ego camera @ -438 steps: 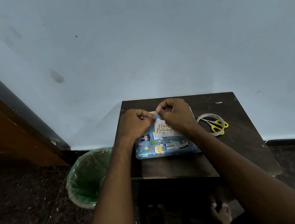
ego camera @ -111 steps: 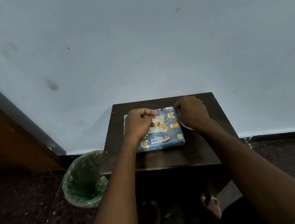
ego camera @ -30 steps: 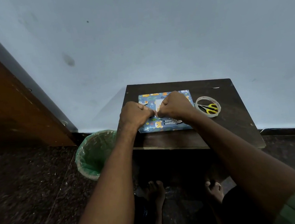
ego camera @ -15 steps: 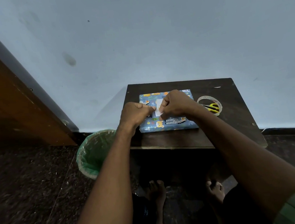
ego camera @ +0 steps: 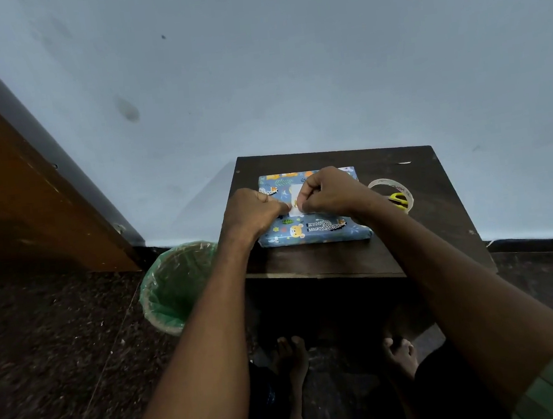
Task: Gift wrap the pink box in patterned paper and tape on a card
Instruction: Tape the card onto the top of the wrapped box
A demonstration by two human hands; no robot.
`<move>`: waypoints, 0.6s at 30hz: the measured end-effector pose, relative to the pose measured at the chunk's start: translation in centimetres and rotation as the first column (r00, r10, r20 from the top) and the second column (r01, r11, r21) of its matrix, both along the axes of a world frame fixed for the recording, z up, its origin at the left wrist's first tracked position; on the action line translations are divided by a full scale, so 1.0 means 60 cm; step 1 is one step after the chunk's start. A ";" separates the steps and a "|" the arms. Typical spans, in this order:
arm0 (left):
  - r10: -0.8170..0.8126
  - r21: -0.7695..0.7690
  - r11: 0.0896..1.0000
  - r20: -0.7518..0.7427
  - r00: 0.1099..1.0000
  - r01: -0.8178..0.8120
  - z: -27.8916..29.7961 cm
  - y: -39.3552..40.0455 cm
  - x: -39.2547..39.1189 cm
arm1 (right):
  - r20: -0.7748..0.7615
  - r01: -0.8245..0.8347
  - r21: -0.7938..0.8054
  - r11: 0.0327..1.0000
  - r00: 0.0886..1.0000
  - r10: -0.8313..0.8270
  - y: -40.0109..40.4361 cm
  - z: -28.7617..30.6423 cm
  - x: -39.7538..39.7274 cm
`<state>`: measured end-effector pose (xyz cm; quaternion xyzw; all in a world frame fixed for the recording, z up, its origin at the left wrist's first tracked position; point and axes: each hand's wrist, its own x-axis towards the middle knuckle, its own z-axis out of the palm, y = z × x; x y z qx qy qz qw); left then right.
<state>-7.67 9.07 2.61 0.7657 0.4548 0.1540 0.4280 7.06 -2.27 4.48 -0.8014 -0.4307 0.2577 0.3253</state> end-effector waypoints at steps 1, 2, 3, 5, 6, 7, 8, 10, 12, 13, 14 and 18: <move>-0.001 0.016 1.000 -0.008 1.000 0.002 0.000 0.000 0.000 | 0.001 0.007 0.003 1.000 1.000 -0.007 0.001 -0.002 -0.001; -0.003 0.037 0.999 -0.020 1.000 0.004 0.001 -0.001 0.001 | 0.005 0.016 0.008 1.000 1.000 -0.016 0.001 -0.004 -0.003; -0.002 0.060 0.998 -0.033 0.999 0.004 0.002 -0.003 0.001 | 0.020 0.030 0.013 0.999 0.999 -0.031 0.003 -0.006 -0.006; 0.002 0.101 0.995 -0.056 0.998 0.004 0.003 -0.005 0.001 | 0.075 0.053 0.008 0.999 0.996 -0.053 0.007 -0.009 -0.012; 0.008 0.118 0.993 -0.067 0.998 0.000 0.003 -0.005 0.000 | 0.105 0.056 0.000 0.998 0.993 -0.056 0.009 -0.011 -0.015; 0.016 0.134 0.991 -0.079 0.997 -0.005 0.002 -0.005 0.000 | 0.129 0.056 -0.008 0.998 0.990 -0.055 0.011 -0.012 -0.017; 0.024 0.149 0.989 -0.090 0.996 -0.010 0.001 -0.006 0.000 | 0.145 0.061 -0.011 0.998 0.988 -0.059 0.012 -0.013 -0.018; 0.044 0.173 0.985 -0.114 0.992 -0.024 0.000 -0.008 0.002 | 0.142 0.087 -0.009 0.996 0.986 -0.085 0.014 -0.014 -0.018; 0.071 0.200 0.979 -0.138 0.988 -0.043 0.000 -0.009 0.003 | 0.107 0.116 -0.008 0.993 0.988 -0.114 0.016 -0.014 -0.019; 0.086 0.213 0.976 -0.147 0.985 -0.053 0.000 -0.008 0.003 | 0.085 0.128 -0.012 0.992 0.988 -0.126 0.016 -0.014 -0.019; 0.099 0.220 0.973 -0.162 0.982 -0.061 0.001 -0.007 0.002 | 0.066 0.134 -0.017 0.991 0.989 -0.133 0.016 -0.013 -0.020; 0.121 0.181 0.980 -0.234 0.965 -0.079 -0.001 -0.003 0.006 | 0.065 0.164 -0.004 0.986 0.984 -0.164 0.018 -0.019 -0.019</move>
